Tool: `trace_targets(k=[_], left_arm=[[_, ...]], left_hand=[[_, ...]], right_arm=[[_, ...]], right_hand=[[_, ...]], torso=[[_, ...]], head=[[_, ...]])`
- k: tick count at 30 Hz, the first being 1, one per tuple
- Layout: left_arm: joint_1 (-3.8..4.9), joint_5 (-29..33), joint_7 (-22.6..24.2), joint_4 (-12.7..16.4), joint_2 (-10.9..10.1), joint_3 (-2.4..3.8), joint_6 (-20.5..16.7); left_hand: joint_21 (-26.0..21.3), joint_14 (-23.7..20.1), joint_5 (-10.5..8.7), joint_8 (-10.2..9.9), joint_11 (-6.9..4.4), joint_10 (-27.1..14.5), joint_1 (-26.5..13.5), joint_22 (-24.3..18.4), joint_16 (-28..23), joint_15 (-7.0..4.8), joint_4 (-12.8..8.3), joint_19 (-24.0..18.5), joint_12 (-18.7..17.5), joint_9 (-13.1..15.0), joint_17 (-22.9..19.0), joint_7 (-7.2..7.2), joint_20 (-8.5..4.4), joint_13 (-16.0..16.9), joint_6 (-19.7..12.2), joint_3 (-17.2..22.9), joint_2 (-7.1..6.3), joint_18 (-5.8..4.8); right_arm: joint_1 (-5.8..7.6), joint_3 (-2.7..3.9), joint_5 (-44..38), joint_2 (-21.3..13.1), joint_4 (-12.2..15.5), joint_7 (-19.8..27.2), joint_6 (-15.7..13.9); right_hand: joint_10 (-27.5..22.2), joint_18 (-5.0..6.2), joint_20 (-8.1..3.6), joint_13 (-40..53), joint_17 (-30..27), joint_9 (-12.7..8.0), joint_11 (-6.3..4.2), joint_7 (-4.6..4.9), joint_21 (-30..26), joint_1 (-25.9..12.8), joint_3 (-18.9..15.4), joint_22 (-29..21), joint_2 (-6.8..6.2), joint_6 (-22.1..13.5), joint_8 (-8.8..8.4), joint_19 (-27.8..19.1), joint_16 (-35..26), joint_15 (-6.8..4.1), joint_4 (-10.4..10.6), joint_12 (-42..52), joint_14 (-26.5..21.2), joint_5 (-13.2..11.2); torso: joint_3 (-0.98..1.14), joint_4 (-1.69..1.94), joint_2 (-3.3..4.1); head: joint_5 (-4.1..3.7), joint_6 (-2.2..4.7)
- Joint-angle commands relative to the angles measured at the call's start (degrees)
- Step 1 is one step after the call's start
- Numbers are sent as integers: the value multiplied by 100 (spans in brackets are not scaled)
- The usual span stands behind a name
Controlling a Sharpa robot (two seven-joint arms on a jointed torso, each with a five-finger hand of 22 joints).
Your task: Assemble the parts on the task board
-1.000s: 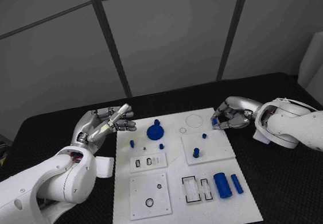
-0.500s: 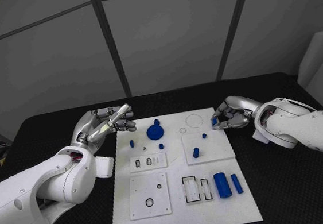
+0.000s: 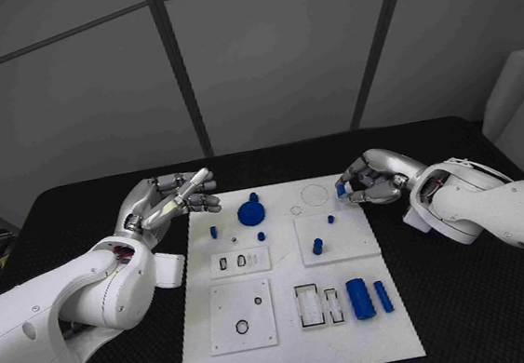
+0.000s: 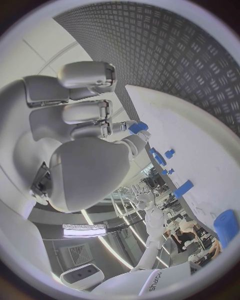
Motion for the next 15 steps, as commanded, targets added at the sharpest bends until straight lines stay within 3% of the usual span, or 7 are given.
trace_targets(k=[1, 8, 15], left_arm=[[4, -40, 14, 10, -8, 3, 78], [5, -40, 3, 2, -24, 3, 80], [10, 2, 11, -42, -18, 4, 74]], left_hand=[[8, -38, 22, -28, 19, -27, -23, 2, -23, 4, -32, 11, -27, 2, 6, 4, 34, -4, -6, -6, 39, 14], [8, -37, 21, -31, 20, -28, -24, 1, -30, 5, -32, 10, -30, 2, 12, 5, 35, -4, -6, -7, 42, 15], [8, -38, 21, -32, 20, -28, -25, 1, -33, 5, -32, 9, -31, 2, 14, 5, 36, -4, -7, -8, 42, 15]], right_arm=[[23, 50, 170, -27, 296, -250, -297], [104, 108, 11, 223, 776, -745, -230], [121, 105, -407, 829, 830, -1088, -95]], right_hand=[[562, -18, -29, 1461, 1508, 10, -32, 7, 17, 0, 42, 620, 87, -5, -19, 10, 26, -47, -12, 13, 606, 22], [558, -17, -25, 1456, 1508, -1, -19, 24, 14, -16, 87, 616, 94, -37, -48, 7, 26, -38, -28, 8, 606, 32], [558, -18, -23, 1456, 1508, -2, -14, 29, 15, -35, 101, 618, 101, -36, -52, 8, 26, -34, -23, 8, 606, 26]], torso=[[-15, 1, -14], [-42, -2, -71], [-66, 16, -111]], head=[[3, 13], [90, -27], [217, -94]])
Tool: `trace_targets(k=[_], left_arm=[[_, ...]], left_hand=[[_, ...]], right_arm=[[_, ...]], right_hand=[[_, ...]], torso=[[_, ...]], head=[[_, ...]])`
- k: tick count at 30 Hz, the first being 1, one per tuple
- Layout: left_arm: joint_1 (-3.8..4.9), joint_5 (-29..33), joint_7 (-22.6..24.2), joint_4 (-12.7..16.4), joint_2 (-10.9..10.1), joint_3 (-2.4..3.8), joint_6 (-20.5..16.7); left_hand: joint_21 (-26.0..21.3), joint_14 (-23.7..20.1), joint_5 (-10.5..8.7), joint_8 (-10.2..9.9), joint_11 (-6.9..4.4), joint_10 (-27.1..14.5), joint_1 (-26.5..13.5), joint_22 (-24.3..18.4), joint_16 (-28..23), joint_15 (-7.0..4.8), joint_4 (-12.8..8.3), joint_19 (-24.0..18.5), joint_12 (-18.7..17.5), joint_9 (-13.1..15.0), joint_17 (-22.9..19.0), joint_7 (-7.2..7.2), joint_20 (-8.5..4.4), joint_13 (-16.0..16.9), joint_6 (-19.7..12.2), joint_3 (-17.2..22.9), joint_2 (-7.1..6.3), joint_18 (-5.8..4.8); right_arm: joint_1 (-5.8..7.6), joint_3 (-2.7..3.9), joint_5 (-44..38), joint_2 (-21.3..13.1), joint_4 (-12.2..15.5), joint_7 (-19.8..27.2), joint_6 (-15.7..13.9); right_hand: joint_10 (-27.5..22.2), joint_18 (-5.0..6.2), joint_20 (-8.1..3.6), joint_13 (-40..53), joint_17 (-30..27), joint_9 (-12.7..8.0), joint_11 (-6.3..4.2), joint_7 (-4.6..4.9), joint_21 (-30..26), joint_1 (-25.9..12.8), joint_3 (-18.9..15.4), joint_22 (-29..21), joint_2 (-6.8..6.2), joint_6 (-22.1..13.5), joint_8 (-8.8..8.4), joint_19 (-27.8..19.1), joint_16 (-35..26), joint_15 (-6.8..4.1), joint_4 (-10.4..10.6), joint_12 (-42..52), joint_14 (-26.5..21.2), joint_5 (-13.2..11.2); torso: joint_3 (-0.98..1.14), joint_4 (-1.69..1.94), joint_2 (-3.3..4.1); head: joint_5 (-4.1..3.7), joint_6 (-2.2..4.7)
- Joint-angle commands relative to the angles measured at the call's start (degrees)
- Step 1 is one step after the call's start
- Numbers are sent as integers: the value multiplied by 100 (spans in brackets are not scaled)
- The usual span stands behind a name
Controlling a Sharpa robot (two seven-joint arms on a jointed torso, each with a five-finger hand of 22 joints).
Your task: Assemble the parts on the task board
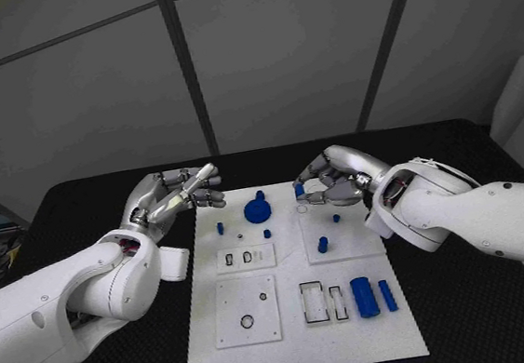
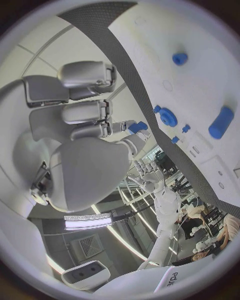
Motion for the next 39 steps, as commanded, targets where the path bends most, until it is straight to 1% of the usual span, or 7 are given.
trace_targets(k=[1, 7, 9, 15, 23, 32, 39], left_arm=[[14, 30, 20, -27, 4, 4, 64], [31, 100, 28, -95, -6, 4, 35], [36, 109, 31, -118, -10, 5, 29], [46, 119, 34, -160, 0, 5, 26], [48, 122, 34, -173, 12, 5, 28], [49, 122, 27, -170, 13, 5, 30], [50, 123, 23, -177, 22, 5, 36]], left_hand=[[7, -38, 21, -32, 20, -28, -25, 1, -33, 5, -32, 9, -31, 2, 8, 5, 36, -3, -7, -9, 41, 15], [7, -38, 21, -32, 20, -28, -25, 1, -33, 5, -32, 9, -31, 2, 8, 5, 36, -3, -7, -9, 41, 15], [7, -38, 21, -32, 20, -28, -25, 1, -33, 5, -32, 9, -31, 2, 8, 5, 36, -3, -7, -9, 41, 15], [7, -38, 21, -32, 20, -28, -25, 1, -33, 5, -32, 9, -31, 2, 8, 5, 36, -3, -7, -9, 41, 15], [7, -38, 21, -32, 20, -28, -25, 1, -33, 5, -32, 9, -31, 2, 8, 5, 36, -3, -7, -9, 41, 15], [7, -38, 21, -32, 20, -28, -25, 1, -33, 5, -32, 9, -31, 2, 8, 5, 36, -3, -7, -9, 41, 15], [7, -38, 21, -32, 20, -28, -25, 1, -33, 5, -32, 9, -31, 2, 8, 5, 36, -3, -7, -9, 41, 15]], right_arm=[[13, -14, -458, 277, 5, -468, 90], [13, -169, -837, 724, -73, -714, 320], [12, -261, -964, 862, -106, -791, 398], [-28, -396, -1267, 1165, -184, -985, 558], [-97, -461, -1549, 1357, -260, -1106, 649], [-184, -480, -1648, 1382, -298, -1187, 736], [-232, -483, -1753, 1376, -307, -1268, 814]], right_hand=[[558, -18, -23, 1456, 1509, 9, -14, 18, 15, -13, 37, 618, 57, -17, 13, 8, 26, -35, -2, 8, 606, 31], [550, -16, -20, 1445, 1509, 7, -10, 21, 11, -33, 45, 610, 50, -20, 7, 2, 26, -31, -1, -4, 606, 15], [547, -15, -19, 1440, 1509, 7, -9, 21, 9, -38, 47, 606, 46, -19, 6, -1, 26, -29, -2, -10, 606, 9], [544, -14, -17, 1436, 1509, 6, -8, 21, 7, -46, 51, 603, 39, -18, 4, -3, 26, -28, -6, -14, 606, -4], [541, -14, -12, 1432, 1509, 4, -6, 23, 5, -80, 56, 602, -6, -18, -5, -5, 26, -23, -19, -19, 606, 7], [540, -14, -11, 1431, 1509, 4, -7, 21, 5, -77, 65, 601, -13, -15, -6, -5, 26, -23, -30, -20, 606, 15], [541, -13, -10, 1433, 1509, 4, -7, 22, 4, -79, 67, 600, -21, -13, -7, -7, 26, -23, -35, -18, 606, 20]], torso=[[-24, 21, -33], [-47, 42, -52], [-37, 33, -47], [-28, 32, -40], [-25, 35, -38], [-21, 22, -37], [-19, 30, -40]], head=[[79, -42], [144, -99], [175, -114], [234, -158], [270, -190], [266, -238], [277, -270]])
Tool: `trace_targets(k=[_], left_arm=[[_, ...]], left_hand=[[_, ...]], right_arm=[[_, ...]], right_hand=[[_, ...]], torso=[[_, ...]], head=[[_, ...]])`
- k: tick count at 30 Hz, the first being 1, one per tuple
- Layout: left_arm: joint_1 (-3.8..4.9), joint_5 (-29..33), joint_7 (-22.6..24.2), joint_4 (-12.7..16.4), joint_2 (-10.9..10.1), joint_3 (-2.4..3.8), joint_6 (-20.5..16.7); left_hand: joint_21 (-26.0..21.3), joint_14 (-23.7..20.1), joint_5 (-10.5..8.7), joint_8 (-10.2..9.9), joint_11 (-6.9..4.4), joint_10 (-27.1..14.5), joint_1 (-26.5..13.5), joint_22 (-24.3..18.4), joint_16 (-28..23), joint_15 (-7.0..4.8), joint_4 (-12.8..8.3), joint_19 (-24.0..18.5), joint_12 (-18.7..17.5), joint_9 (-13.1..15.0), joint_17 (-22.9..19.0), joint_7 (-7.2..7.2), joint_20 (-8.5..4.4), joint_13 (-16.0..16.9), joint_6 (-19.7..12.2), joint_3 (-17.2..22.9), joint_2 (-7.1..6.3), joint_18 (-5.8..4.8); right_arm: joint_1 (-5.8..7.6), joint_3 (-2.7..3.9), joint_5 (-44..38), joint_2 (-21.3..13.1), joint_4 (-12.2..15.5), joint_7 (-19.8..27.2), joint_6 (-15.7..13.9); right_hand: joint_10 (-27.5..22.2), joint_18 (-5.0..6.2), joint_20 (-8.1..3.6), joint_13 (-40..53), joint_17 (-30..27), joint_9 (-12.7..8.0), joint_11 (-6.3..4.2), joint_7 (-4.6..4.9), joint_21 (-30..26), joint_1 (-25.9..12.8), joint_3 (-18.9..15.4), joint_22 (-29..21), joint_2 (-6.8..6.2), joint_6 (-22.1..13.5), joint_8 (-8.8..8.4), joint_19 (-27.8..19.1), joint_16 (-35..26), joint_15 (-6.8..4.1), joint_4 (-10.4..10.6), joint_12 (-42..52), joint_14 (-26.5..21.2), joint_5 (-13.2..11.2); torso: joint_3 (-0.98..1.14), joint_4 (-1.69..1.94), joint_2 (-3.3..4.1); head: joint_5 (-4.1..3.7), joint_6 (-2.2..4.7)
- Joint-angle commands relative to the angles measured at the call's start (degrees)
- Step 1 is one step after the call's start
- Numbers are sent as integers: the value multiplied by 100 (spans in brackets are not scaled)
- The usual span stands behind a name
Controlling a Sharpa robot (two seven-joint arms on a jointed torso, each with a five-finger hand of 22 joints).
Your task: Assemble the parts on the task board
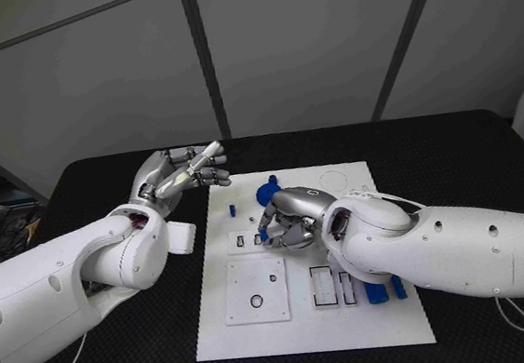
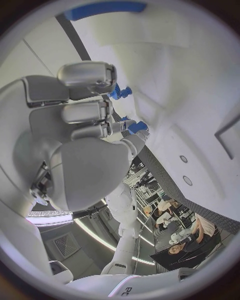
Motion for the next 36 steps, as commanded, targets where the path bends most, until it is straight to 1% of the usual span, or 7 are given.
trace_targets(k=[1, 12, 14, 20, 36], left_arm=[[9, 12, 23, -4, 6, 4, 40], [9, 12, 17, -13, 13, 4, 48], [9, 12, 15, -14, 12, 4, 53], [9, 12, 8, -14, 12, 4, 69], [9, 12, 1, -14, 14, 3, 74]], left_hand=[[8, -38, 21, -32, 20, -28, -25, 1, -33, 5, -32, 9, -31, 2, 10, 5, 36, -4, -6, -8, 42, 15], [8, -38, 21, -32, 20, -28, -25, 1, -33, 5, -32, 9, -31, 2, 10, 5, 36, -4, -6, -8, 42, 15], [6, -42, 21, -35, 19, -23, -31, 0, -50, 7, -32, 5, -32, 2, 19, 2, 38, -2, -4, -13, 45, 14], [6, -42, 21, -35, 19, -23, -31, 0, -50, 7, -32, 5, -32, 2, 19, 2, 38, -2, -4, -13, 45, 14], [6, -42, 21, -35, 19, -23, -31, 0, -50, 7, -32, 5, -32, 2, 19, 2, 38, -2, -4, -13, 45, 14]], right_arm=[[-3, 0, -186, -9, -4, -113, 132], [-18, 0, -225, -14, -4, -125, 258], [-18, 0, -230, -20, -13, -133, 269], [-19, 0, -239, -27, -47, -149, 317], [-19, 0, -296, -6, -56, -168, 449]], right_hand=[[541, -13, -11, 1433, 1509, 6, -8, -17, 4, -33, 32, 600, -15, 44, 16, -6, 26, -24, 1, -17, 606, 21], [542, -13, -9, 1435, 1509, 7, -6, -16, 4, -55, 32, 600, -35, 53, 16, -6, 26, -23, -2, -15, 606, 18], [542, -13, -9, 1434, 1509, 7, -6, -16, 4, -58, 32, 600, -37, 53, 15, -7, 26, -23, -2, -16, 606, 18], [531, -12, -7, 1420, 1509, 3, -2, -10, 0, -96, 33, 595, -67, 44, 3, -11, 26, -20, -2, -32, 606, 17], [493, -4, 21, 1372, 1509, -34, 45, 48, -20, -224, 40, 562, -215, -83, -95, -36, 26, 17, -23, -87, 606, 4]], torso=[[4, 1, -2], [1, -3, -4], [0, 2, -3], [-1, -1, -6], [1, 2, -4]], head=[[8, -16], [13, -47], [14, -47], [19, -54], [18, -60]])
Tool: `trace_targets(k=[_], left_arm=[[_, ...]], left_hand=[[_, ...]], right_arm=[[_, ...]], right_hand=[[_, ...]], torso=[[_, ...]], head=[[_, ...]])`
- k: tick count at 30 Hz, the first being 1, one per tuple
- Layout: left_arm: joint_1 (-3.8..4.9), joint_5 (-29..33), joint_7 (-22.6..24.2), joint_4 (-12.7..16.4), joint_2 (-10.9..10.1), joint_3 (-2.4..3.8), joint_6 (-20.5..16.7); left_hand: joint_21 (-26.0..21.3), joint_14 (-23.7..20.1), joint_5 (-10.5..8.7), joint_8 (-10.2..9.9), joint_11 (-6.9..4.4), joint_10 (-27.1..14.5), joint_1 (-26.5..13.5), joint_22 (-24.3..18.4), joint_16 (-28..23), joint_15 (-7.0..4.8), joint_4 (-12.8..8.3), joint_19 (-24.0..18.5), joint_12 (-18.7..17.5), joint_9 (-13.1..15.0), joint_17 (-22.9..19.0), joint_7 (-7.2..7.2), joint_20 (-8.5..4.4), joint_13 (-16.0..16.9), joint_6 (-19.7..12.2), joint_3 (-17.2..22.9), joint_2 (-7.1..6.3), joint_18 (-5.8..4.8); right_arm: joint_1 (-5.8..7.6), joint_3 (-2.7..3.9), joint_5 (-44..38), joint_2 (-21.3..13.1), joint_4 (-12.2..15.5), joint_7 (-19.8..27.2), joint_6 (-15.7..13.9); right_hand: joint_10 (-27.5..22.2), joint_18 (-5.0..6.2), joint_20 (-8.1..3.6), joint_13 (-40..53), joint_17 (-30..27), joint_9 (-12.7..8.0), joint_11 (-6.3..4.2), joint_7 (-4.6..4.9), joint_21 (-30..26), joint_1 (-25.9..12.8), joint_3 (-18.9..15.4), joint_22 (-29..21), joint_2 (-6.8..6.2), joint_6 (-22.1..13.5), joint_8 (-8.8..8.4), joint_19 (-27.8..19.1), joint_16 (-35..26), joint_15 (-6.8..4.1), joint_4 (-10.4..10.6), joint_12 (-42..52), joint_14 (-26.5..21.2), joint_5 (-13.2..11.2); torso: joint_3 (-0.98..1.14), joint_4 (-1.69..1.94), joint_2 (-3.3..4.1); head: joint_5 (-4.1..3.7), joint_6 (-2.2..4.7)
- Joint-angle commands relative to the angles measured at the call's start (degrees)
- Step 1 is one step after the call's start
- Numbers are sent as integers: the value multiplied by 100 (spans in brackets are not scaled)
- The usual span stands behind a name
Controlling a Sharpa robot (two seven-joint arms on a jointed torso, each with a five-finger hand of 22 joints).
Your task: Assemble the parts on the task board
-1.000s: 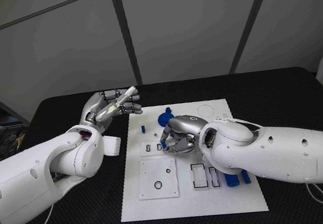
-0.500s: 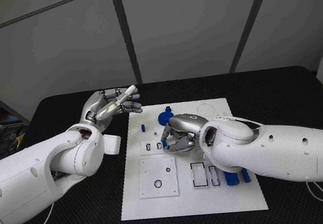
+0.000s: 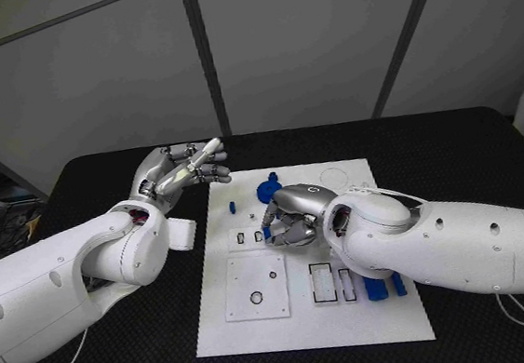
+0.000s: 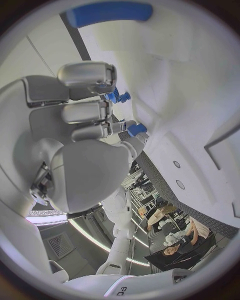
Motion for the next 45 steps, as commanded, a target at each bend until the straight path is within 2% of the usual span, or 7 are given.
trace_targets(k=[1, 14, 29, 31, 37, 42, 45], left_arm=[[9, 2, 14, 4, 5, 3, 69], [9, 2, 11, 5, 8, 3, 74], [8, 2, 0, 4, 11, 3, 83], [8, 2, 0, 3, 12, 3, 84], [8, 2, -6, -2, 14, 3, 93], [7, -8, -48, -19, 17, 3, 107], [6, -114, -116, -36, 17, 3, 116]], left_hand=[[6, -42, 21, -35, 20, -23, -31, 0, -16, 7, -32, 5, -32, 2, 6, 2, 38, -2, -5, -13, 45, 13], [6, -42, 21, -35, 20, -23, -31, 0, -16, 7, -32, 5, -32, 2, 6, 2, 38, -2, -5, -13, 45, 13], [5, -41, 21, -37, 20, -22, -35, -1, -26, 7, -32, 3, -35, 3, 14, 3, 39, -2, -4, -16, 47, 14], [5, -41, 21, -37, 20, -22, -35, -1, -26, 7, -32, 3, -35, 3, 14, 3, 39, -2, -4, -16, 47, 14], [5, -41, 21, -37, 20, -22, -35, -1, -26, 7, -32, 3, -35, 3, 14, 3, 39, -2, -4, -16, 47, 14], [7, -30, 20, -36, 16, -11, -37, 0, -32, 4, -34, 5, -32, 5, 26, -4, 39, 0, 6, -19, 50, 16], [94, 196, 21, 15, -67, 151, -23, 39, 53, -75, -58, 122, 25, 23, 135, -98, -8, 32, 138, -20, 77, 37]], right_arm=[[-18, -23, -48, 2, -23, -89, 226], [-18, -23, -55, 24, -41, -113, 257], [-18, -23, -57, 33, -58, -117, 118], [-18, -23, -57, 33, -59, -109, 78], [-19, -23, -54, 12, -23, 33, -266], [-23, -21, 72, -89, 94, 430, -686], [-26, -19, 179, -204, 244, 770, -871]], right_hand=[[489, -5, 24, 1368, 1509, -17, 49, 20, -21, -43, 25, 561, -34, -58, -38, -37, 26, 21, -8, -24, 606, 9], [406, 5, 84, 1267, 1509, -63, 132, 114, -49, -152, 41, 515, -135, -303, -129, -72, 26, 91, -11, -140, 606, -57], [268, 28, 162, 1106, 1509, -70, 204, 181, -104, -391, -104, 424, -293, -635, -125, -138, 26, 162, 70, -319, 606, -487], [233, 32, 173, 1066, 1509, -78, 219, 198, -116, -438, -170, 406, -332, -758, -129, -151, 26, 174, 95, -361, 606, -428], [157, 41, 204, 975, 1509, -93, 253, 231, -141, -468, -408, 370, -453, -1170, -130, -177, 26, 205, 178, -449, 606, -418], [133, 48, 219, 946, 1509, -85, 267, 247, -160, -345, -543, 341, -513, -1342, -117, -197, 26, 219, 284, -470, 606, -329], [119, 53, 223, 929, 1509, -79, 270, 249, -174, -262, -564, 320, -507, -1373, -104, -212, 26, 222, 311, -482, 606, -270]], torso=[[0, 2, 0], [0, 2, 2], [1, 1, -1], [2, 2, 0], [3, 3, 2], [9, 2, -4], [15, 0, -6]], head=[[-2, -3], [-4, -4], [-10, -7], [-11, -6], [-15, -2], [-10, 9], [-8, 24]])
